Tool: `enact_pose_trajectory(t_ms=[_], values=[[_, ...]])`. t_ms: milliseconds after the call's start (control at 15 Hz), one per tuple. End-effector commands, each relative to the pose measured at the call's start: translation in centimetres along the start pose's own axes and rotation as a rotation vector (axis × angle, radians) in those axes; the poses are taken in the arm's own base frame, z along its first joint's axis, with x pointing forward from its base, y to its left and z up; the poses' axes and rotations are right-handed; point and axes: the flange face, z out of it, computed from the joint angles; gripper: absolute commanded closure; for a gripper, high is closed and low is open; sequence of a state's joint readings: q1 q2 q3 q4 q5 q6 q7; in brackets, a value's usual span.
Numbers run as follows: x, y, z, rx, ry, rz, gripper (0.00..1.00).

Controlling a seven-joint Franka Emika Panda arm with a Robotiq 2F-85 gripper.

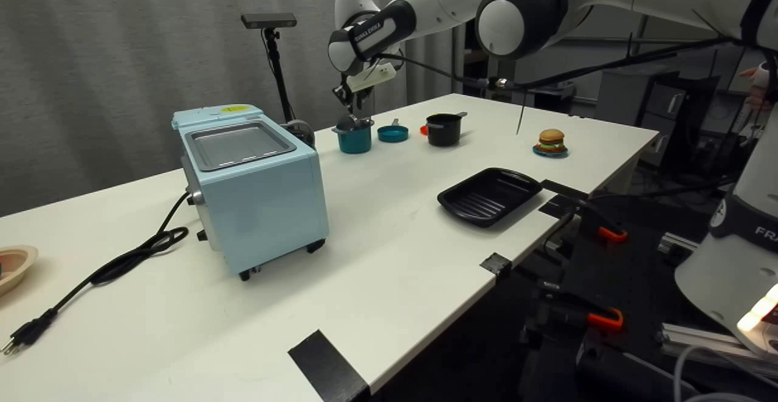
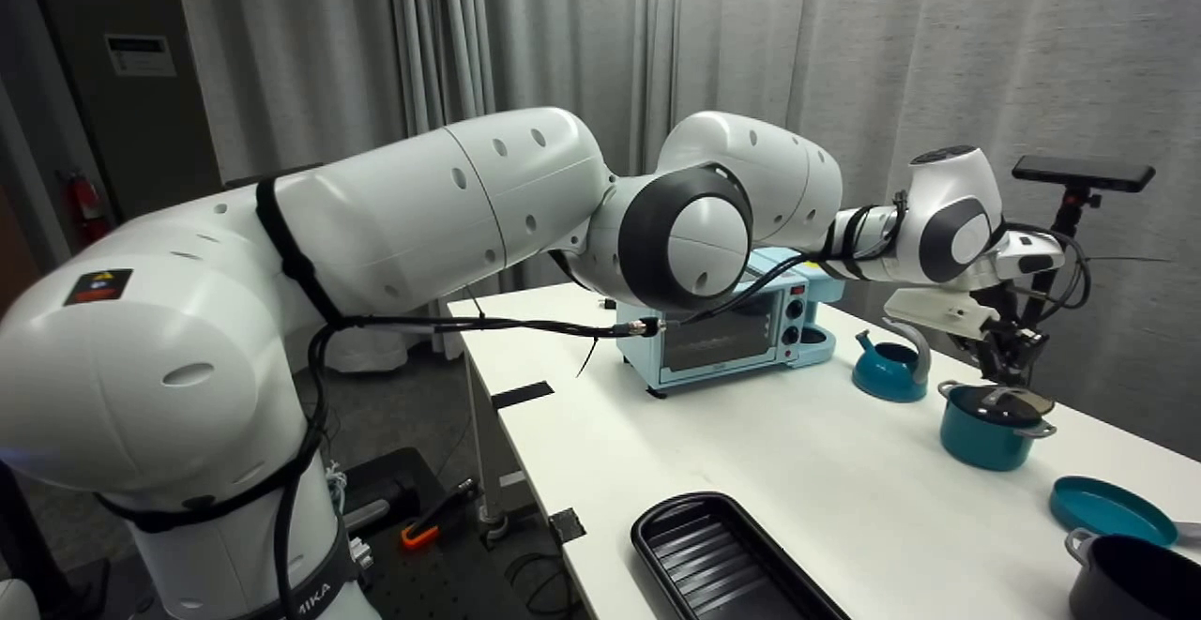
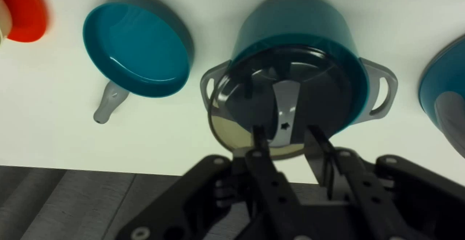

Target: Pick up the lid and place it on the blue pot

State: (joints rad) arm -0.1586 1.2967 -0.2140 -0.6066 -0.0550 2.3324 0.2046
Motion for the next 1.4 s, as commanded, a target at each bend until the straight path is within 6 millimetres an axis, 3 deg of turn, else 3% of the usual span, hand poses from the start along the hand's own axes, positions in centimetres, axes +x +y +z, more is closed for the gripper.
enact_pose_trajectory(t_ms=[0,333,733,867,1067,1133,1333], values=[[0.0,-0.3,0.5,0.008,0.026,-0.027,0.35],[-0.1,-1.0,0.3,0.009,0.013,-0.027,0.0],[0.6,-0.8,-1.4,0.009,-0.012,-0.024,0.0],[1.1,0.7,-1.9,0.005,-0.013,-0.02,0.0],[1.6,0.9,-2.8,0.003,-0.012,-0.007,0.0],[1.0,0.4,-1.7,-0.003,-0.003,0.002,0.0],[1.3,0.6,-2.2,-0.004,0.001,0.006,0.0]])
